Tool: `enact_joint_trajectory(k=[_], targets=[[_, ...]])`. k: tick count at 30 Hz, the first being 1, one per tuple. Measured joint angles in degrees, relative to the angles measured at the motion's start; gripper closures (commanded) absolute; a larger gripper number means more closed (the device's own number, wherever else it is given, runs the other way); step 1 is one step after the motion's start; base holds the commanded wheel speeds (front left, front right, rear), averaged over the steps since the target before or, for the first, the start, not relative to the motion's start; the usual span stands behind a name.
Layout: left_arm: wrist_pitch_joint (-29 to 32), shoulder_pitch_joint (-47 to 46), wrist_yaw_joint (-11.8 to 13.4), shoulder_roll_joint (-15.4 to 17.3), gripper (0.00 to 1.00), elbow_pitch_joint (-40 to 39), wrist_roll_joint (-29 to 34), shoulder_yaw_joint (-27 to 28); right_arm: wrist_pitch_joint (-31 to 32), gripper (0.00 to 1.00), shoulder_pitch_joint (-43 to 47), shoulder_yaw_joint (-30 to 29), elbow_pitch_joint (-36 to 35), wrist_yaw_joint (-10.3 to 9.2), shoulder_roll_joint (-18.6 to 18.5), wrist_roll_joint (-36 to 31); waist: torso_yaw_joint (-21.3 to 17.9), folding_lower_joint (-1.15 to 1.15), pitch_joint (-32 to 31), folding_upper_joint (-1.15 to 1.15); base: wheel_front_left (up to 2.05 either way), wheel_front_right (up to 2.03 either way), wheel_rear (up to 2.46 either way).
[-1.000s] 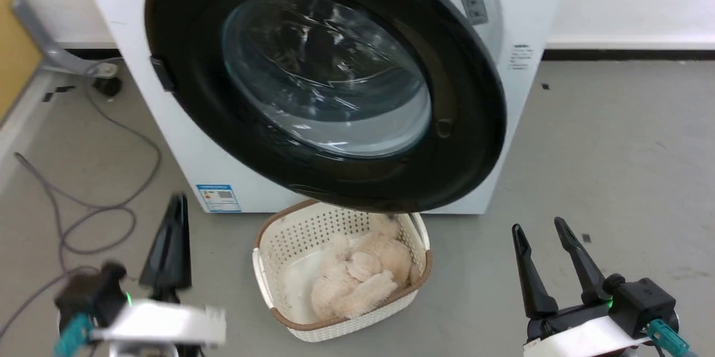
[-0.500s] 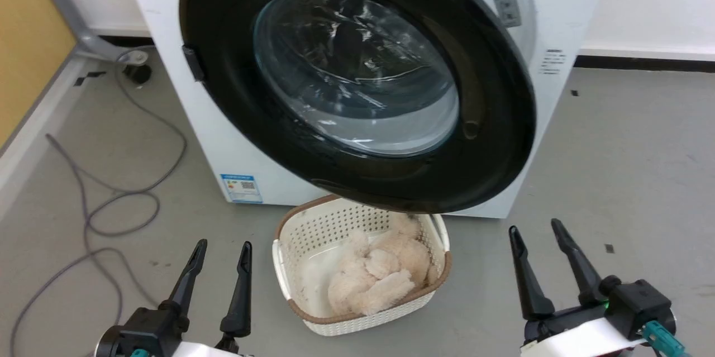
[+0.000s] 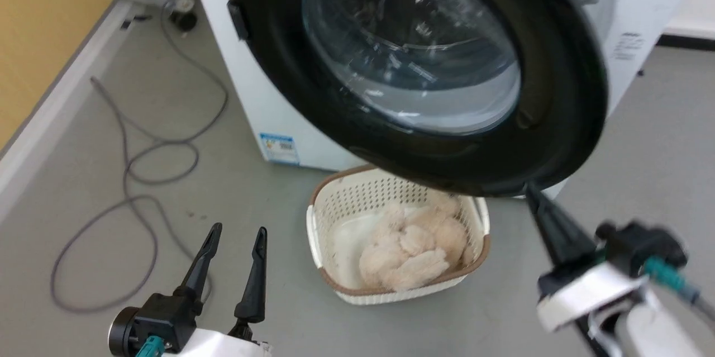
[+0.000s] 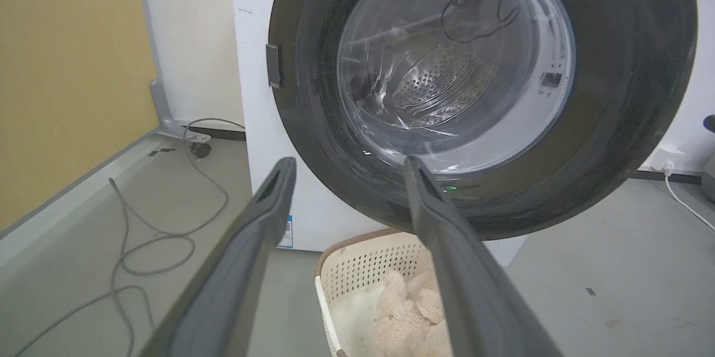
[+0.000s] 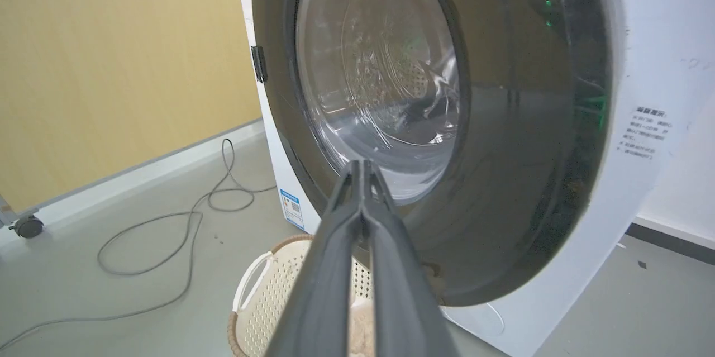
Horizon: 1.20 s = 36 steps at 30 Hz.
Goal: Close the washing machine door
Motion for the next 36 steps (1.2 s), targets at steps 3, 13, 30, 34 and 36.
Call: enact_joint_trajectory(k=[3, 13, 30, 34, 36], targets=[[0.0, -0.6, -0.1, -0.3, 0.0, 0.0, 0.2, -0.1, 2.3, 1.0, -5.3, 1.2, 2.5, 0.0, -3.7, 2.5, 1.1, 0.0, 1.6, 0.0, 0.0, 0.0, 0.0], [0.0, -3.1, -0.5, -1.1, 0.0, -0.1, 0.2, -0.6, 7.2, 1.0, -18.0, -0.2, 13.9, 0.05, -11.6, 9.9, 4.9, 0.0, 5.8, 0.0, 0.0, 0.0, 0.0], [0.0, -7.6, -0.5, -1.3, 0.0, -0.6, -2.0, -2.3, 11.6, 1.0, -37.4, -7.1, 28.5, 0.14, -15.0, 11.6, 9.6, 0.01, 14.1, 0.0, 0.0, 0.0, 0.0], [0.0, -8.1, -0.1, -1.3, 0.0, -0.6, -2.4, -2.5, 12.2, 1.0, -40.7, -8.2, 31.7, 0.57, -14.7, 10.0, 10.3, 0.01, 15.2, 0.0, 0.0, 0.0, 0.0], [0.0, -8.2, 0.0, -1.3, 0.0, -0.6, -2.5, -2.7, 12.2, 1.0, -41.7, -8.5, 33.1, 0.64, -14.1, 9.3, 10.5, 0.01, 15.4, 0.0, 0.0, 0.0, 0.0]])
